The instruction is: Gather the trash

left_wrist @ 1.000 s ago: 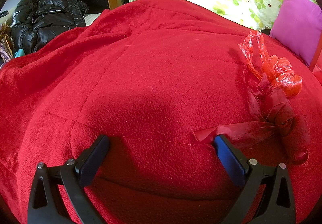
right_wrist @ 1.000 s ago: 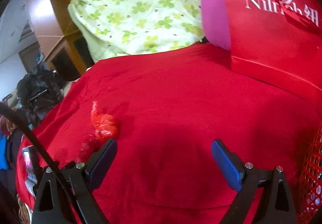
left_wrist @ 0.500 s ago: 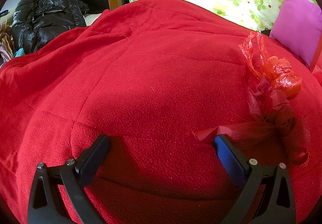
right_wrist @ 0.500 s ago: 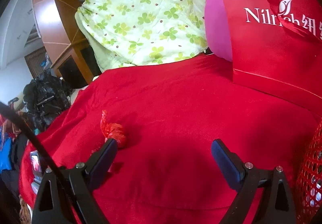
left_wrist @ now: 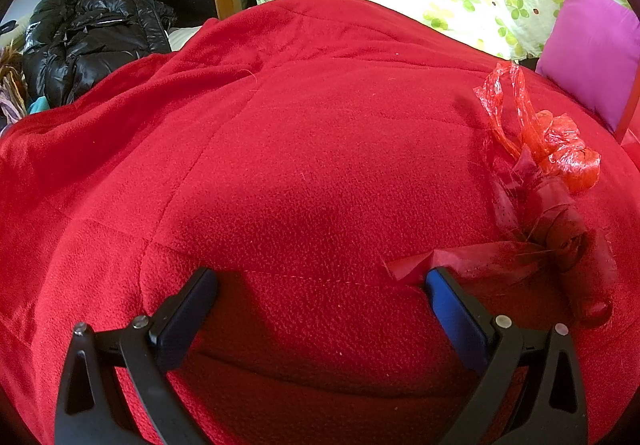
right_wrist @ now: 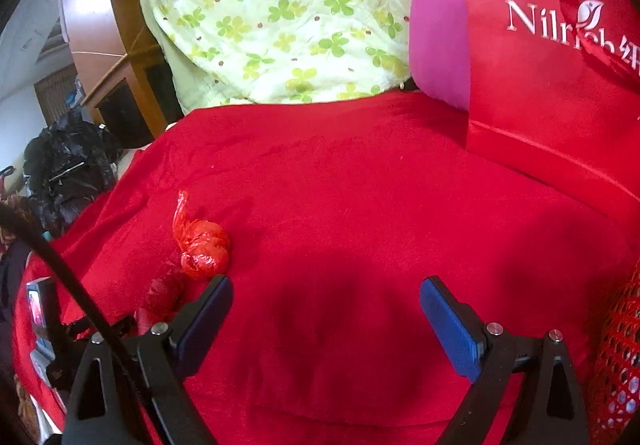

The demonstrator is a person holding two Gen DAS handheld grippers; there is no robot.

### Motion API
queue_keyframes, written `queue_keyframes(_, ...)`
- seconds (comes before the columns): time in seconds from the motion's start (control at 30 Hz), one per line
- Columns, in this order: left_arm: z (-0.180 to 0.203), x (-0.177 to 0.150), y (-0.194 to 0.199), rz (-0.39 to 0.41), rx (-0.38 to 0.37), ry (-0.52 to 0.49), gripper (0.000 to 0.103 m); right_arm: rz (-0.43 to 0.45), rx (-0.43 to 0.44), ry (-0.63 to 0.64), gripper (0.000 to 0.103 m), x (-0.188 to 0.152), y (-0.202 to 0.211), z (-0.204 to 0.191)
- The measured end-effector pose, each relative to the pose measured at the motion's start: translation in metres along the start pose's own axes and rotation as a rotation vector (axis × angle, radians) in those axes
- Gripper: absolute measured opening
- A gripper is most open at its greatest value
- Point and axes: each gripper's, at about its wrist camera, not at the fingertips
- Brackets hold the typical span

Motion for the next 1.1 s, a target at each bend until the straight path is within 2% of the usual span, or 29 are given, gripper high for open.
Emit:
queue_keyframes(0.43,0.0,0.0,0.0,0.0,0.0,0.0,0.103,0.09,-0.029,-0.018,0.096,0.004,0.032,0.001)
queue_keyframes(0.63,0.0,0.0,0.0,0.0,0.0,0.0,0.103,0.026,0.015,-0.064,0.096,0.004,0.022,0.014)
queue_keyframes(0.87,0.0,0.0,0.0,0.0,0.0,0.0,0.103,0.025,0.029,-0.065,0.096,0.007,0.017,0.009)
queue_keyframes(1.1,0.0,0.0,0.0,0.0,0.0,-0.001,0.103,0.034,0.002,-0.011,0.096,0.008,0.014,0.004)
Point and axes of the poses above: each gripper's, at about its wrist camera, not at the fingertips, and y roughly against the way its jaws point, z to its right, x to its top, and after that the axes turned 11 degrees about -z, right-handed
